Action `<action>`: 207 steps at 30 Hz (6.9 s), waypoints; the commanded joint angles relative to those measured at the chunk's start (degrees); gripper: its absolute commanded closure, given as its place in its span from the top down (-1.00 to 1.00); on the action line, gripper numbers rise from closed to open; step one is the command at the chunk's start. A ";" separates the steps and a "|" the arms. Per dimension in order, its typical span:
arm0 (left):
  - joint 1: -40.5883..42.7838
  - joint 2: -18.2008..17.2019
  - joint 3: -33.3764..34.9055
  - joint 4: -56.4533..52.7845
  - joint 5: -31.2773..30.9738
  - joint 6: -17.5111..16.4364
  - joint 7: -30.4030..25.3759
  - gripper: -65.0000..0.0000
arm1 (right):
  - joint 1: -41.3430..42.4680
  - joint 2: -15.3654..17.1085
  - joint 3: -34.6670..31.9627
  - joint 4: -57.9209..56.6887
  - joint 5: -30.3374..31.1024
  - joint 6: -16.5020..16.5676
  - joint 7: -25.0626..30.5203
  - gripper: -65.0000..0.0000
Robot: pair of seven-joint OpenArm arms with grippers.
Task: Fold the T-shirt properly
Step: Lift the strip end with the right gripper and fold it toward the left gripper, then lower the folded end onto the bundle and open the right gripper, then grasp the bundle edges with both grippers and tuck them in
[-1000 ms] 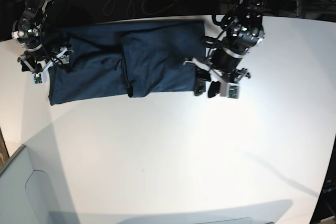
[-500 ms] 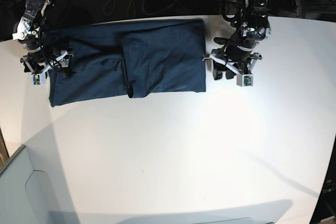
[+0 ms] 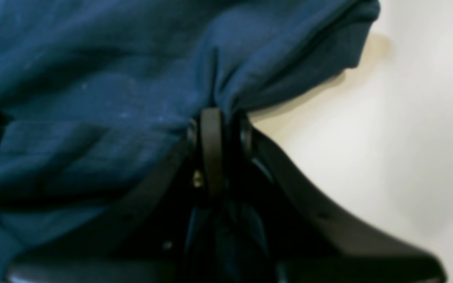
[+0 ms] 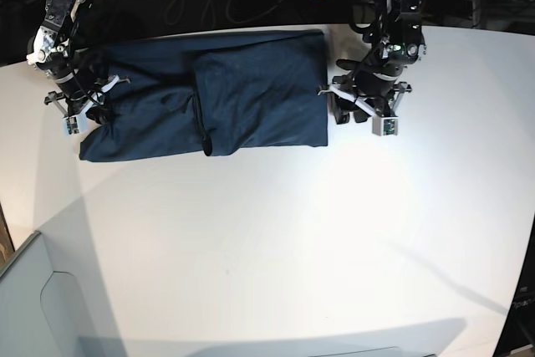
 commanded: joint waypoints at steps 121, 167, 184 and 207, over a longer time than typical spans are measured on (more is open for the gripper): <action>7.45 4.93 -23.58 20.27 -10.87 -0.33 5.42 -0.12 | -5.98 -1.92 -34.52 27.78 -2.01 2.22 -2.83 0.24; 5.60 3.79 -4.59 1.99 -12.72 0.11 4.81 -0.11 | 14.33 -7.81 -30.66 7.21 -2.19 2.31 -0.55 0.25; 5.07 3.79 -4.33 -1.00 -12.72 0.11 4.81 -0.11 | 19.07 -6.76 -30.66 -5.36 -2.19 2.57 -2.48 -0.53; 5.60 3.79 -4.68 0.85 -12.98 0.11 4.81 -0.11 | 17.58 -6.05 -27.14 1.67 -2.01 2.31 -2.57 0.48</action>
